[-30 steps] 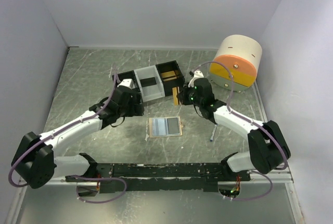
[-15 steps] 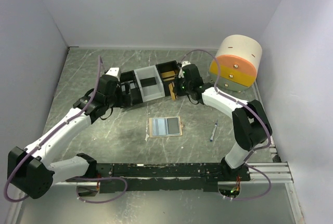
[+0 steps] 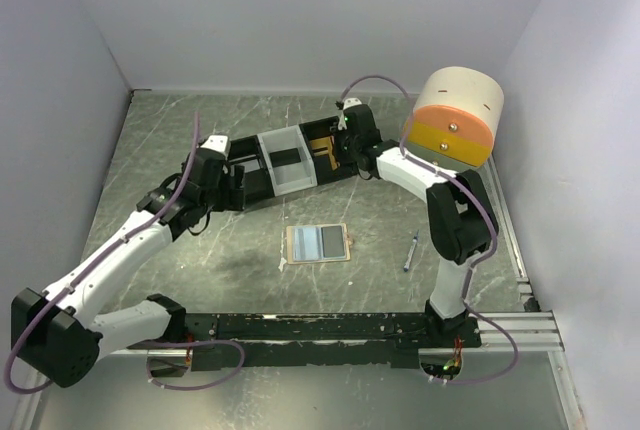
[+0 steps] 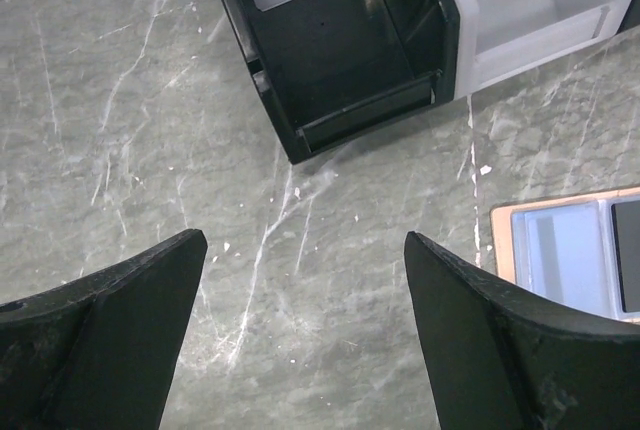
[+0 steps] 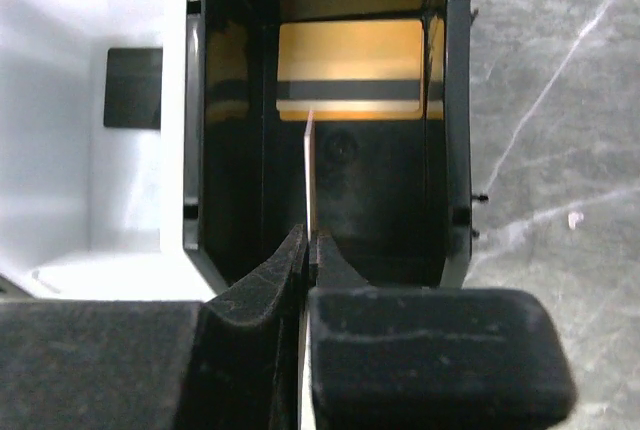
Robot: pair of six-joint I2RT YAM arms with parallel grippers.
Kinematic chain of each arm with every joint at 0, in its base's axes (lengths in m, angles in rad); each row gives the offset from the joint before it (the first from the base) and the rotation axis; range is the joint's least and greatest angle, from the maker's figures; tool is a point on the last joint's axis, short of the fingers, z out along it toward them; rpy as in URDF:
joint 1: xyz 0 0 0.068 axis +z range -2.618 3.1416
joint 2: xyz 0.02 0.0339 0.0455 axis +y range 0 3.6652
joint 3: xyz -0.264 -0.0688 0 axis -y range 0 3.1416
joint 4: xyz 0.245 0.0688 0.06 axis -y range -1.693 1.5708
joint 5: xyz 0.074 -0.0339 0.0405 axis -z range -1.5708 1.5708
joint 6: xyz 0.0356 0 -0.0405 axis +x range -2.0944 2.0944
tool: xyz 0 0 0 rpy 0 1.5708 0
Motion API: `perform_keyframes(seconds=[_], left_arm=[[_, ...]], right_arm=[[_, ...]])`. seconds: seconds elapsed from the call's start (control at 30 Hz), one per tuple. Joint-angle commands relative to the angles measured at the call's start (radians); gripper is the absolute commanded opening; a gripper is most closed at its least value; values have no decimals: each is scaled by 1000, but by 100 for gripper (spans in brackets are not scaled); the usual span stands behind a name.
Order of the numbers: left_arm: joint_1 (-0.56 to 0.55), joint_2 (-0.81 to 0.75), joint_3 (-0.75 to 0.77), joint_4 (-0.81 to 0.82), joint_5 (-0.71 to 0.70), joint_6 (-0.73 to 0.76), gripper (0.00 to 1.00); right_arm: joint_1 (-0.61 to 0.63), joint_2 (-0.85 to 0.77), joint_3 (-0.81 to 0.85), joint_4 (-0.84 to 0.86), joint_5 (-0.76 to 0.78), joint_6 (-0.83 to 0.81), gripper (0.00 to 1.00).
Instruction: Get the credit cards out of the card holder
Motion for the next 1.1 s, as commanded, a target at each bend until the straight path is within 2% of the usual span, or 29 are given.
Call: perform_keyframes(seconds=[0.0, 0.6, 0.73, 0.93, 1.07], left_arm=[[5, -37, -28, -28, -37, 15, 92], [5, -12, -25, -50, -58, 29, 89], [5, -15, -25, -48, -56, 29, 89], [5, -15, -22, -52, -51, 32, 88], [5, -25, -24, -59, -65, 29, 88]], right_arm=[[-3, 60, 42, 54, 0, -28, 0], [-2, 19, -12, -43, -66, -28, 0], [-2, -14, -58, 0, -74, -30, 0], [0, -23, -19, 19, -103, -133, 0], [0, -33, -44, 139, -95, -301, 0]])
